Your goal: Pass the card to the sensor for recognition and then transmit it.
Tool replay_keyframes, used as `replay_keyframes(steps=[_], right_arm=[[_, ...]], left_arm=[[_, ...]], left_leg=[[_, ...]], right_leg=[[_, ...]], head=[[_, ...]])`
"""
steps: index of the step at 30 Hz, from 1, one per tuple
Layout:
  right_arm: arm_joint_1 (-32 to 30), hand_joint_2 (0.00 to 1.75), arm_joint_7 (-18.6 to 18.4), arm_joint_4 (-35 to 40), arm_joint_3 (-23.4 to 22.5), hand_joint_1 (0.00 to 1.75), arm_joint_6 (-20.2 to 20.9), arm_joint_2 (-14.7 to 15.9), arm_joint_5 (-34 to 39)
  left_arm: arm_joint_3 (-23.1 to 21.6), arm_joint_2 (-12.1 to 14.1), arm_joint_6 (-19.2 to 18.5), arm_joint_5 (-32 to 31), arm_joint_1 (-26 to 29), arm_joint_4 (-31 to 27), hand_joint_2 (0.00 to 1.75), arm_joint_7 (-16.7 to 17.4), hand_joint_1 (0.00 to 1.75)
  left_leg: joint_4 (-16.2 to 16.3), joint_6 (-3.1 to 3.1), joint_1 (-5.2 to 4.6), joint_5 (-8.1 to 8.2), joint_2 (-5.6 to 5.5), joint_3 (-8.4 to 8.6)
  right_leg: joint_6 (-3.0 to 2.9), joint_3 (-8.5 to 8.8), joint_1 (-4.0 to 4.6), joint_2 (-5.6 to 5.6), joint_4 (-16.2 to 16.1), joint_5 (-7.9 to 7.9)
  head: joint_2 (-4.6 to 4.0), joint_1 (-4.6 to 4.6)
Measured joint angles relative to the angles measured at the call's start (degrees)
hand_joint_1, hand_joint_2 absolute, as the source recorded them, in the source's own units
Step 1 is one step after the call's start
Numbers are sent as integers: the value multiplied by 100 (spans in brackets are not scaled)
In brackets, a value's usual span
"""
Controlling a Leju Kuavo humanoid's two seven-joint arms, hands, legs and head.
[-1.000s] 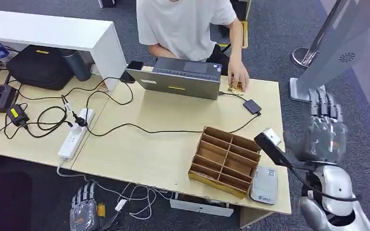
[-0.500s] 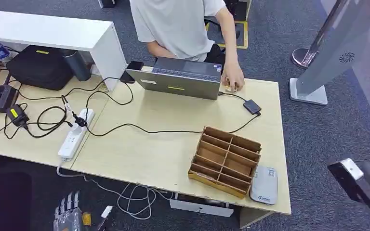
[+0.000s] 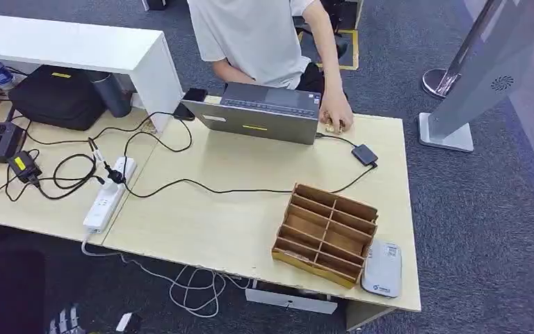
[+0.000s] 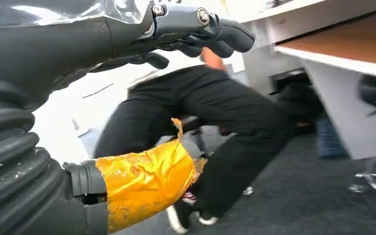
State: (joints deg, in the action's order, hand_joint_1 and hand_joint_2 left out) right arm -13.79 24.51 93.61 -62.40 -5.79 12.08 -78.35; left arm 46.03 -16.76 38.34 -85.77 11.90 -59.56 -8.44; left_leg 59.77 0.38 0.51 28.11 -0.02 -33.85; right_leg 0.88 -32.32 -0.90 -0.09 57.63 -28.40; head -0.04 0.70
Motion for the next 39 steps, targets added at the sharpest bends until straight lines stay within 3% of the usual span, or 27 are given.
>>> replay_keyframes(steps=[2, 4, 6, 9, 14, 16, 21, 29, 32, 39], right_arm=[[229, 175, 253, -424, -773, 0, -70, -396, -518], [415, 175, 262, -804, -1311, 0, -195, -734, -911], [450, 175, -65, -1235, -1666, 0, -335, -1073, -1070], [442, 175, -640, -1875, -1764, 0, -509, -1482, -1085], [306, 175, -1643, -2815, -1387, 0, -645, -1874, -1087], [268, 175, -1852, -3163, -1183, 0, -671, -1982, -1087], [254, 175, -2010, -3748, -857, 0, -682, -2159, -1087], [475, 175, -2780, -5198, -226, 0, -634, -2543, -1090], [590, 175, -2984, -5849, 112, 0, -619, -2633, -1090], [744, 175, -3013, -6792, 880, 0, -636, -2845, -1090]], left_arm=[[124, -4, 0, 59, 0, 0, 175, 39, 0], [212, -11, 0, 116, -7, 0, 175, 50, 0], [295, -20, 0, 219, -8, 2, 175, 30, 0], [420, -33, 0, 330, -11, 2, 175, -70, 0], [563, -37, 0, 435, -21, 2, 175, -264, 0], [634, -39, 0, 459, -35, 2, 175, -328, 0], [763, -46, 0, 465, -84, 4, 175, -378, 0], [990, -46, 0, 411, -173, 22, 175, -695, 0], [988, -46, 0, 304, -172, 22, 175, -593, 0], [863, -37, 0, 293, -183, 15, 175, -411, 0]], left_leg=[[-2, 0, 3, 0, 4, 2], [-4, -3, 5, 2, 14, 10], [-7, -3, 6, 2, 14, 13], [-8, -12, 10, 8, 25, 18], [-12, -15, 13, 9, 25, 28], [-12, -15, 13, 8, 25, 29], [-12, -16, 12, 8, 25, 32], [-13, -17, 14, 7, 30, 36], [-14, -20, 14, 5, 30, 36], [-14, -21, 13, 4, 29, 37]], right_leg=[[-2, 10, 3, 4, 1, 0], [-2, 13, 5, 17, 1, 0], [-9, 18, 7, 15, 1, -6], [-11, 16, 11, 25, 2, -6], [-18, 18, 14, 25, 3, -10], [-18, 18, 14, 25, 3, -10], [-18, 21, 13, 25, 4, -10], [-19, 24, 15, 29, 5, -10], [-19, 25, 15, 29, 7, -10], [-19, 28, 13, 28, 8, -10]], head=[[0, -2], [0, 7], [0, 4], [0, 4], [0, 0], [0, 0], [0, 2], [0, 0], [0, 0], [0, 2]])
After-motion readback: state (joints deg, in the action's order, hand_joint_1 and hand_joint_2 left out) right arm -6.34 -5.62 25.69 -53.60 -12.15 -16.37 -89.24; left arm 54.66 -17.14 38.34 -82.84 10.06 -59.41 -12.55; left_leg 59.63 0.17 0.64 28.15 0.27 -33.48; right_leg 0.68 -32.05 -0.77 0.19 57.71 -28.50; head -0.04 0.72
